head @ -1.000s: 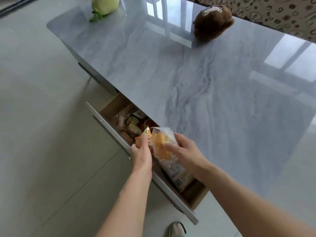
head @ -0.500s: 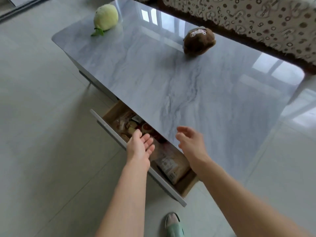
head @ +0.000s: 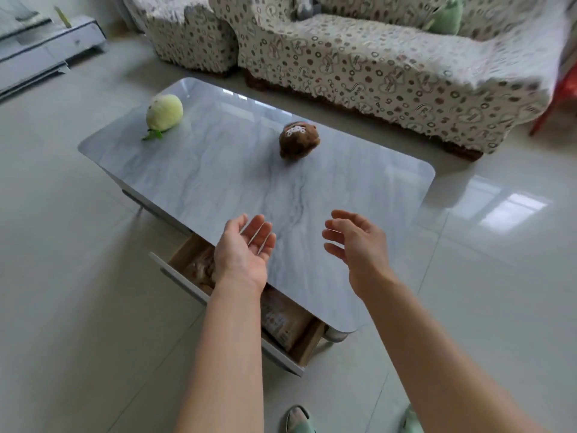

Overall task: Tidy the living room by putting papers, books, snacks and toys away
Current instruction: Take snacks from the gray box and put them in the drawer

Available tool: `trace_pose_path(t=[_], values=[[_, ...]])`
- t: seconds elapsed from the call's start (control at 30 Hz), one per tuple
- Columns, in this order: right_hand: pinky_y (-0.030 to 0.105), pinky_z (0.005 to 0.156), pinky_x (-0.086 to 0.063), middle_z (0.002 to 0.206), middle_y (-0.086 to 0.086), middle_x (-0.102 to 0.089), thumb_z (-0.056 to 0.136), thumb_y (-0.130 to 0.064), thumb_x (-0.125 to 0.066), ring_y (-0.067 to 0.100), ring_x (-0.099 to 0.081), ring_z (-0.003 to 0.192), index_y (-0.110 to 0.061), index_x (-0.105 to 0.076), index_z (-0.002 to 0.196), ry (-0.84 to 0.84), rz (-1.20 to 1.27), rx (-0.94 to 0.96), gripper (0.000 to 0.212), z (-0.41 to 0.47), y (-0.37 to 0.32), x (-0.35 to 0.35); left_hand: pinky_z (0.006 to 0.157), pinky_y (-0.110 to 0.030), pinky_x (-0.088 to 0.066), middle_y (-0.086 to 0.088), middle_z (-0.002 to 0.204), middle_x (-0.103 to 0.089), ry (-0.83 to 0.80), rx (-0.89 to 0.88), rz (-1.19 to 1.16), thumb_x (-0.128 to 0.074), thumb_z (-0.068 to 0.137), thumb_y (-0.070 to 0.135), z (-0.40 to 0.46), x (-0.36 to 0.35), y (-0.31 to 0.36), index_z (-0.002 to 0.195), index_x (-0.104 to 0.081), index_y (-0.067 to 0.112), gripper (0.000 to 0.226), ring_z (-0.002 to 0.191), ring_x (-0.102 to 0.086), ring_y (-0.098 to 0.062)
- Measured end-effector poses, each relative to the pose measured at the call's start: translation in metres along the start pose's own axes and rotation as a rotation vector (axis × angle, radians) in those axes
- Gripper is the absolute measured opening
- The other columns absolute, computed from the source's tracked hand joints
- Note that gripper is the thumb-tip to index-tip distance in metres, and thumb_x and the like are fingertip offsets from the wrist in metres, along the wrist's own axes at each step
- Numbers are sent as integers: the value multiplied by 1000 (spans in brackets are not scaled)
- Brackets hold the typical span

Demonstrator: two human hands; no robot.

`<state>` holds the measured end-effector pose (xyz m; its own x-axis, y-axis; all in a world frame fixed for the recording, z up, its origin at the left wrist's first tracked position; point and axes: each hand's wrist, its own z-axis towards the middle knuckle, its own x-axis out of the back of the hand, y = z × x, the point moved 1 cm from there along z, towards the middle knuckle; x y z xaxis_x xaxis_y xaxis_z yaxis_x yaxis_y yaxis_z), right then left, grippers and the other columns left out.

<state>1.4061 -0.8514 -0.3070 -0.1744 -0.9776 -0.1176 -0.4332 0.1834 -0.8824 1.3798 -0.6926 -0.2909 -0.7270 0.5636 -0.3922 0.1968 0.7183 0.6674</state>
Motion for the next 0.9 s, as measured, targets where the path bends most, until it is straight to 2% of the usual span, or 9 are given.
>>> trace_pose_path(t=[0.07, 0.2, 0.47, 0.57, 0.7, 0.9], values=[[35, 81, -57, 98, 8, -69, 93, -9, -56, 21, -67, 89, -14, -66, 101, 11, 33, 43, 13, -11, -27, 21, 90, -35, -53, -6, 96, -67, -50, -4, 10, -45, 99, 23, -20, -22, 2, 95, -59, 15, 16, 89, -65, -20], [34, 79, -57, 98, 9, -70, 93, -9, -56, 22, -68, 86, -13, -65, 104, 102, 91, 115, 14, -26, -73, 73, 75, -31, -51, -3, 90, -67, -161, 0, 38, -45, 99, 24, -52, -65, 1, 92, -58, 18, 16, 82, -64, -17], [36, 80, -54, 95, 9, -69, 94, -9, -55, 22, -67, 82, -14, -63, 102, 261, 218, 239, 13, -49, -152, 196, 69, -28, -49, 2, 86, -68, -403, -9, 129, -45, 98, 25, -122, -191, -13, 87, -59, 22, 18, 78, -64, -12], [35, 78, -54, 91, 7, -68, 94, -8, -54, 21, -65, 79, -11, -63, 106, 298, 248, 291, 15, -56, -179, 249, 71, -27, -50, 2, 84, -69, -486, 10, 138, -46, 97, 24, -151, -237, -35, 88, -59, 21, 16, 77, -65, -12], [33, 75, -54, 96, 9, -68, 94, -9, -54, 21, -66, 82, -10, -63, 108, 367, 273, 330, 16, -65, -207, 327, 67, -28, -52, 3, 79, -71, -569, 55, 173, -50, 95, 25, -188, -291, -81, 89, -61, 21, 13, 73, -66, -12], [26, 62, -49, 92, 5, -69, 93, -10, -55, 17, -66, 74, -14, -63, 103, 487, 290, 391, 14, -84, -233, 452, 71, -28, -51, 2, 82, -69, -696, 125, 233, -47, 97, 25, -251, -370, -173, 88, -60, 21, 17, 73, -65, -12]])
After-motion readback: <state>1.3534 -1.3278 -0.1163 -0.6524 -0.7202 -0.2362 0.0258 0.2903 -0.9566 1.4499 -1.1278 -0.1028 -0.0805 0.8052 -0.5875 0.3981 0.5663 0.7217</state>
